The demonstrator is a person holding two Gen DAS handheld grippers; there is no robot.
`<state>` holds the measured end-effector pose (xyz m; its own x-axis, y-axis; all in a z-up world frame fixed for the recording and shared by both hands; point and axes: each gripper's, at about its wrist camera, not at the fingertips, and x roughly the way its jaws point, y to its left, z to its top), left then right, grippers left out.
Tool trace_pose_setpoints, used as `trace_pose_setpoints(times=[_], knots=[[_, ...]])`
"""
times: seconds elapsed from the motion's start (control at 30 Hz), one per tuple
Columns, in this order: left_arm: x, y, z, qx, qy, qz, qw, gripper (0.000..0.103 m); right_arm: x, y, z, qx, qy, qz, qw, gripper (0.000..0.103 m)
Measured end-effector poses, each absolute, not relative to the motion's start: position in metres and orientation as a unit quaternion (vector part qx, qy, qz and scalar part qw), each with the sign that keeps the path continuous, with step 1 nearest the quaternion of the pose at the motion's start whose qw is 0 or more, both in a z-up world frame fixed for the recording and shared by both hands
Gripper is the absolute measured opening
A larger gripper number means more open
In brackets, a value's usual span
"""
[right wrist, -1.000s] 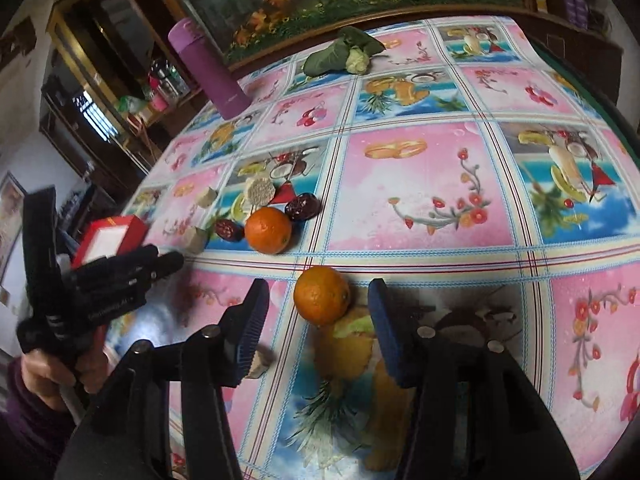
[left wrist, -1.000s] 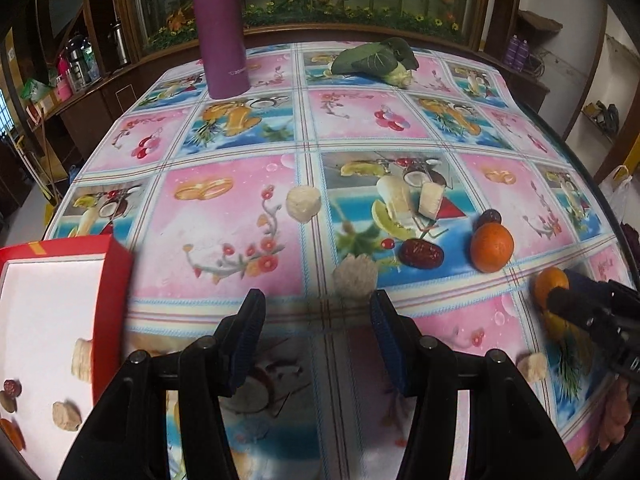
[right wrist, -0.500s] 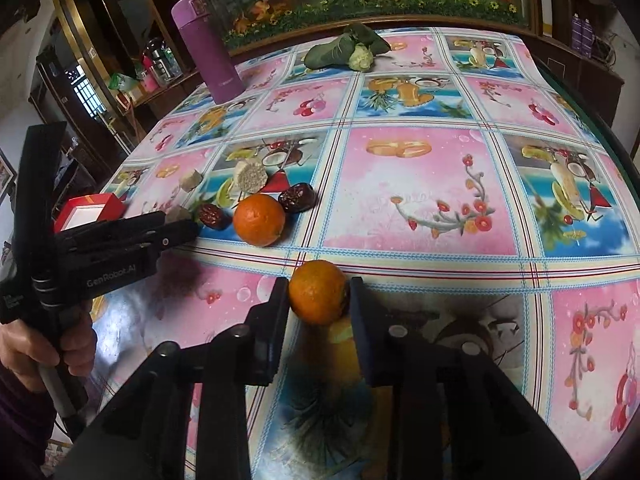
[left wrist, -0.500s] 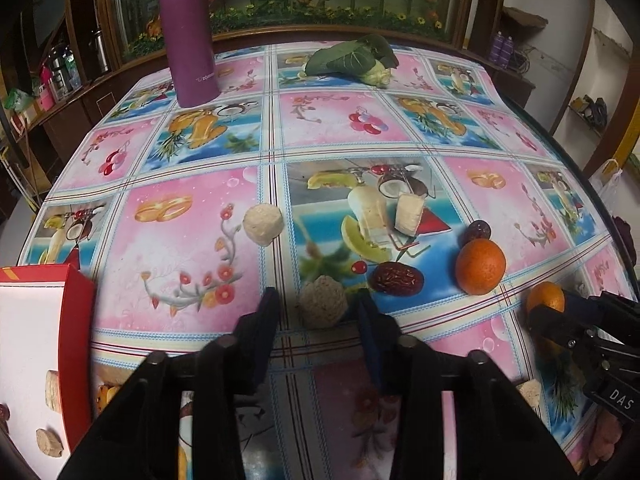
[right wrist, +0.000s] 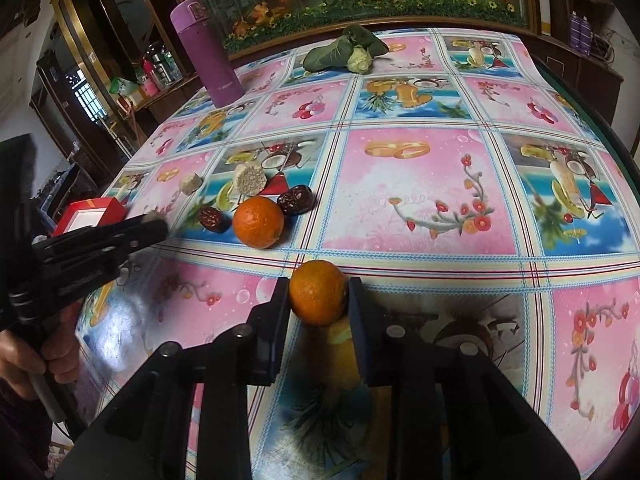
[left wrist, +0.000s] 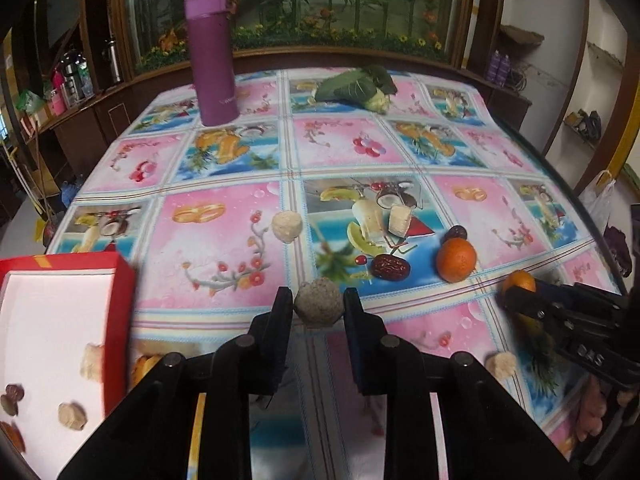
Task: Organize fruits
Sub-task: 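Carry the beige chunk and the orange over the white tray with both tools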
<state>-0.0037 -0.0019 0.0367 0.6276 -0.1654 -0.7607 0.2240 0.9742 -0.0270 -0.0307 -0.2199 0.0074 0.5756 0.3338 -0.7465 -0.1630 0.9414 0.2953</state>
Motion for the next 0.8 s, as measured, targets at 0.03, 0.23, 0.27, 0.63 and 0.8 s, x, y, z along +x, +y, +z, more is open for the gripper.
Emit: trace_pose_setpoints(times=[0.03,0.23,0.27,0.63,0.8], knots=[[-0.009,0.002,0.04,0.034,0.414,-0.106,0.903,0.025,-0.031,-0.221,0.008,0.098,0.437,0.137,0.884,0.03],[-0.036,0.035,0.058,0.018,0.395,-0.087,0.914,0.025,-0.033,-0.23,0.012,0.113,0.419,0.121,0.893,0.03],[-0.04,0.042,0.061,0.016,0.393,-0.083,0.916,0.025,-0.034,-0.23,0.013,0.115,0.416,0.119,0.894,0.03],[-0.067,0.108,0.068,-0.005,0.379,-0.032,0.925,0.025,-0.045,-0.175,0.026,0.124,0.395,0.145,0.899,0.03],[-0.077,0.144,0.065,-0.02,0.376,-0.001,0.927,0.025,-0.047,-0.126,0.032,0.116,0.398,0.176,0.893,0.03]])
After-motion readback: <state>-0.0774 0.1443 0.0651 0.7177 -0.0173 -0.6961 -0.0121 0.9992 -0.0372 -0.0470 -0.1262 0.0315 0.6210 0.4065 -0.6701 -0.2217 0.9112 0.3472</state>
